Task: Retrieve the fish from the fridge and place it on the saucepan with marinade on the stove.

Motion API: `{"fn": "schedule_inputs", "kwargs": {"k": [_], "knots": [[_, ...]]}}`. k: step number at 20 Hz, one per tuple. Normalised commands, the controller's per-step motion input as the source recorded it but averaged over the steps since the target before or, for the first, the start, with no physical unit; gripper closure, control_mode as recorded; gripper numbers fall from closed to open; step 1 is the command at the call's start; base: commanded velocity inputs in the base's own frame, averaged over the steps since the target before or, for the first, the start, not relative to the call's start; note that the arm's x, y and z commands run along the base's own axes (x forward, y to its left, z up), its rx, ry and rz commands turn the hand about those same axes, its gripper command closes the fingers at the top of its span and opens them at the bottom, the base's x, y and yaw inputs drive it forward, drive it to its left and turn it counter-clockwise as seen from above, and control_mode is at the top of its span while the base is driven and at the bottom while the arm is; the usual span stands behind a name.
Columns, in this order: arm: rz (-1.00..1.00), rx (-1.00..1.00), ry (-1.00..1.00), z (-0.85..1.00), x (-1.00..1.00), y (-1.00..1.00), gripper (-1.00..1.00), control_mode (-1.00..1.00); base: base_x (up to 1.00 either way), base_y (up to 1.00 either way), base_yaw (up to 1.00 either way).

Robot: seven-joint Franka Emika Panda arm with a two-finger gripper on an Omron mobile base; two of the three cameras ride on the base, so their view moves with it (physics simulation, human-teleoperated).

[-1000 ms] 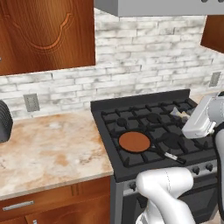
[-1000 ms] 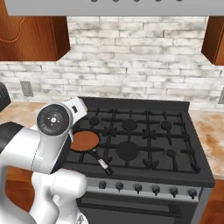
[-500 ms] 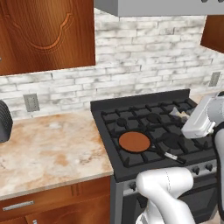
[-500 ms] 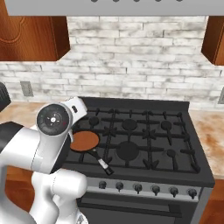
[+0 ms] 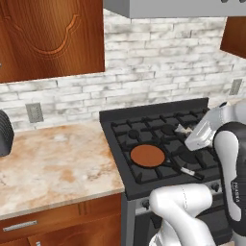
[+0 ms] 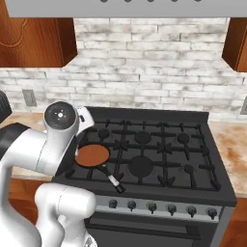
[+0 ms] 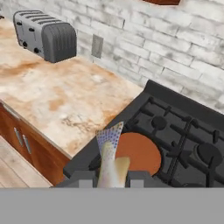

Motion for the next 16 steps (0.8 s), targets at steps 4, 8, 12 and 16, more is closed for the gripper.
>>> {"fn": "schedule_inputs", "kwargs": {"k": [4,8,12,16], "knots": [[0.0,0.0,0.07,-0.34,0.36,0.29,1.0,-1.0,0.0,0.0,0.0],[-0.03,0.03,0.03,-0.27,0.33,0.21,1.0,-1.0,0.0,0.0,0.0],[-0.06,0.11,0.06,-0.3,0.32,0.13,1.0,-1.0,0.0,0.0,0.0],[-0.08,0.08,0.11,-0.37,0.39,0.02,1.0,-1.0,0.0,0.0,0.0]]}}
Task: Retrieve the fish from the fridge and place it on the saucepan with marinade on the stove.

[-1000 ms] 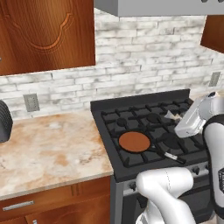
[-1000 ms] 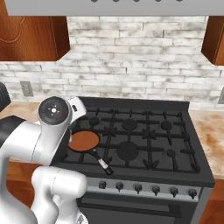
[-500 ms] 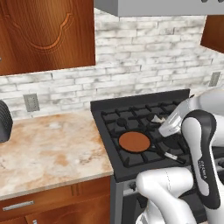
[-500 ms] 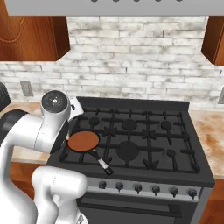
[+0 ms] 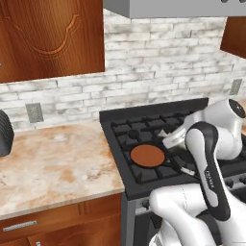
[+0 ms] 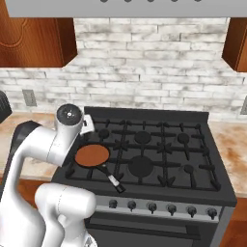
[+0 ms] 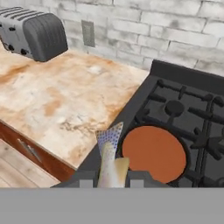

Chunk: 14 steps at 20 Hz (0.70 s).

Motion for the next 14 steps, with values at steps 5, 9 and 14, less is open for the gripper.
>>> {"fn": "schedule_inputs", "kwargs": {"k": [5,9,14], "knots": [[-0.1,0.0,0.23,-0.44,0.5,0.0,1.0,-1.0,0.0,0.0,0.0],[-0.06,0.0,0.24,-0.42,0.58,0.0,1.0,-1.0,0.0,0.0,0.0],[-0.05,0.03,0.17,-0.37,0.55,0.0,1.0,-1.0,0.0,0.0,0.0]]}}
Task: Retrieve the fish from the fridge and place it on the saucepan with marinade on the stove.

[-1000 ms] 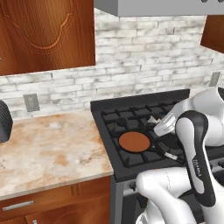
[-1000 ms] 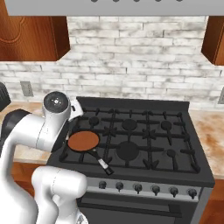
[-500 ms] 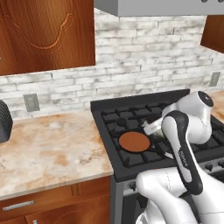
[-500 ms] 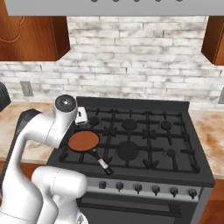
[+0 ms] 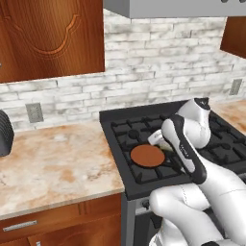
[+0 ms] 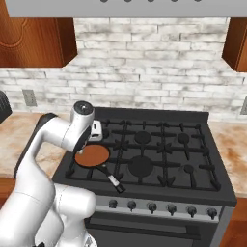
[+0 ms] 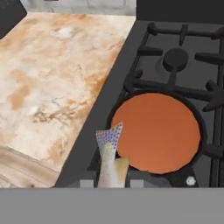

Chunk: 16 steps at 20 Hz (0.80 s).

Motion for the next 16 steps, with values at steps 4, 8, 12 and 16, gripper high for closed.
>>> {"fn": "schedule_inputs", "kwargs": {"k": [4,8,12,16], "knots": [[-0.05,0.02,0.17,-0.35,0.58,0.0,1.0,-1.0,0.0,0.0,0.0],[-0.04,0.0,0.09,-0.34,0.56,0.05,1.0,-1.0,0.0,0.0,0.0],[-0.02,0.0,-0.01,-0.24,0.32,0.02,1.0,-1.0,0.0,0.0,0.0],[-0.01,0.06,-0.1,-0.1,0.09,0.0,1.0,-1.0,0.0,0.0,0.0]]}}
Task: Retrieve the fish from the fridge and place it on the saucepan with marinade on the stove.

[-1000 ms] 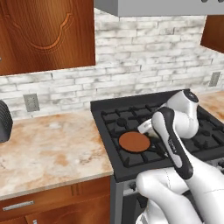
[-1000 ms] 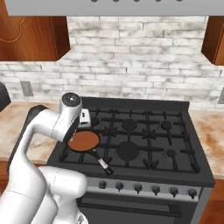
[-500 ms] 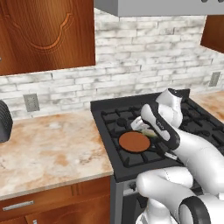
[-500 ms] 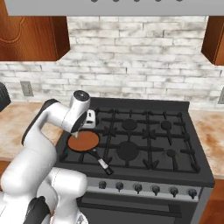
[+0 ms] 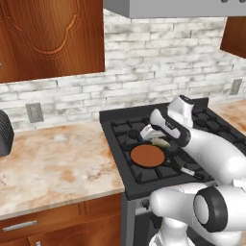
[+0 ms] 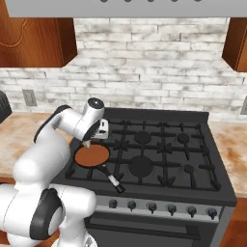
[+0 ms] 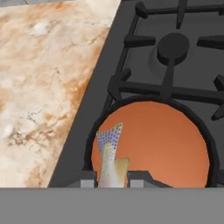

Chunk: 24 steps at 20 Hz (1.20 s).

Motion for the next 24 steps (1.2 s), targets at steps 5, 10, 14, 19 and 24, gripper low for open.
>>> {"fn": "schedule_inputs", "kwargs": {"k": [5,10,14,19,24], "knots": [[-0.01,0.05,-0.06,-0.24,0.04,0.0,1.0,-1.0,0.0,0.0,0.0],[-0.01,0.0,0.0,-0.35,0.03,0.1,1.0,-1.0,0.0,0.0,0.0],[-0.02,0.0,0.05,-0.27,0.09,0.07,1.0,-1.0,0.0,0.0,0.0],[-0.02,0.0,0.08,-0.21,0.0,0.0,1.0,-1.0,0.0,0.0,0.0],[-0.02,0.0,0.09,-0.16,0.0,0.0,1.0,-1.0,0.0,0.0,0.0]]}}
